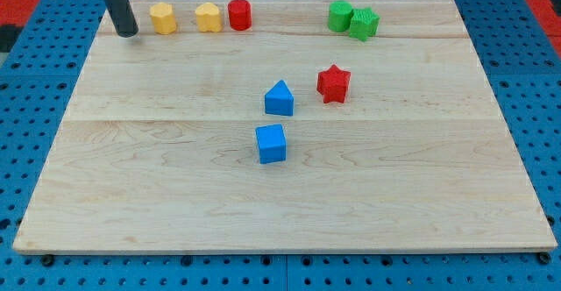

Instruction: Push the yellow heart left a bit

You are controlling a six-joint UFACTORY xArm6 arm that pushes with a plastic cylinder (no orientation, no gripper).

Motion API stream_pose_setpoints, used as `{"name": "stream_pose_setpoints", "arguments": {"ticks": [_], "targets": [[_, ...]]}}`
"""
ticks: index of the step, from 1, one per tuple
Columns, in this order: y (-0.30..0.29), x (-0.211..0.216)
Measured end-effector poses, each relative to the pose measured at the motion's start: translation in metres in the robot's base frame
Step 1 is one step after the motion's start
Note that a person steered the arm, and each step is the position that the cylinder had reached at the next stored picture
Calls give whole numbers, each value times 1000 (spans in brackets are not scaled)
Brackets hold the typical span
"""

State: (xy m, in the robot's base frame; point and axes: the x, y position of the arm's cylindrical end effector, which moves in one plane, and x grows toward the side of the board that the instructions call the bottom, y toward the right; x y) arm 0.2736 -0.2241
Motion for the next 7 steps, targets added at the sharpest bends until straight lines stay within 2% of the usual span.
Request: {"name": "stream_pose_setpoints", "arguments": {"ticks": [3, 4, 7], "targets": [[129, 8], [144, 8], [141, 5]]}}
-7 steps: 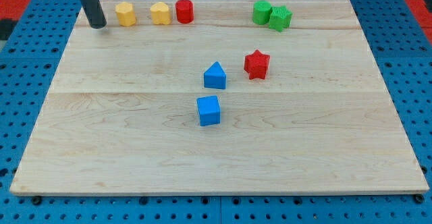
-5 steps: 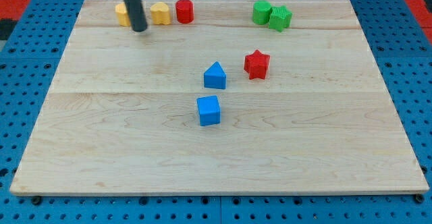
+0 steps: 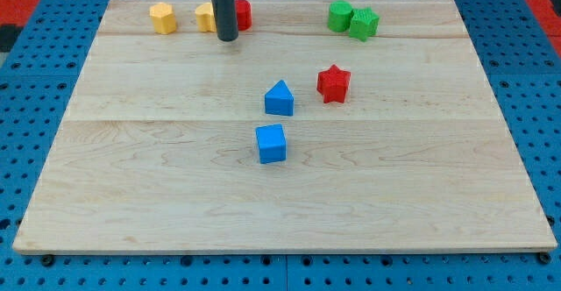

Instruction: Push the yellow heart left a bit

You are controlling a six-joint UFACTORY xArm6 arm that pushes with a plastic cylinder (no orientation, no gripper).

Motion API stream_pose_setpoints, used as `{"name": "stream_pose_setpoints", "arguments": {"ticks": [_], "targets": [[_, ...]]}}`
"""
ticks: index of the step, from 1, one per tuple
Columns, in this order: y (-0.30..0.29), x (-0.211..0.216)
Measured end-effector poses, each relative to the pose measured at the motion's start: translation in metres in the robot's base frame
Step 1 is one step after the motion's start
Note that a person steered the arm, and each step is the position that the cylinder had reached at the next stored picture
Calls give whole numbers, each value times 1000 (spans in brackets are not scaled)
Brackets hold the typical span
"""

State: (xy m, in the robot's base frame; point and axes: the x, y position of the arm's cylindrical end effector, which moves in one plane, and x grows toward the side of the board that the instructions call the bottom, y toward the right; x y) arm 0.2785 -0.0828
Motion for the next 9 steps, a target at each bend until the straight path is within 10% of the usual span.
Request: {"name": "stream_pose_setpoints", "arguments": {"ticks": [9], "targets": [[-12, -18]]}}
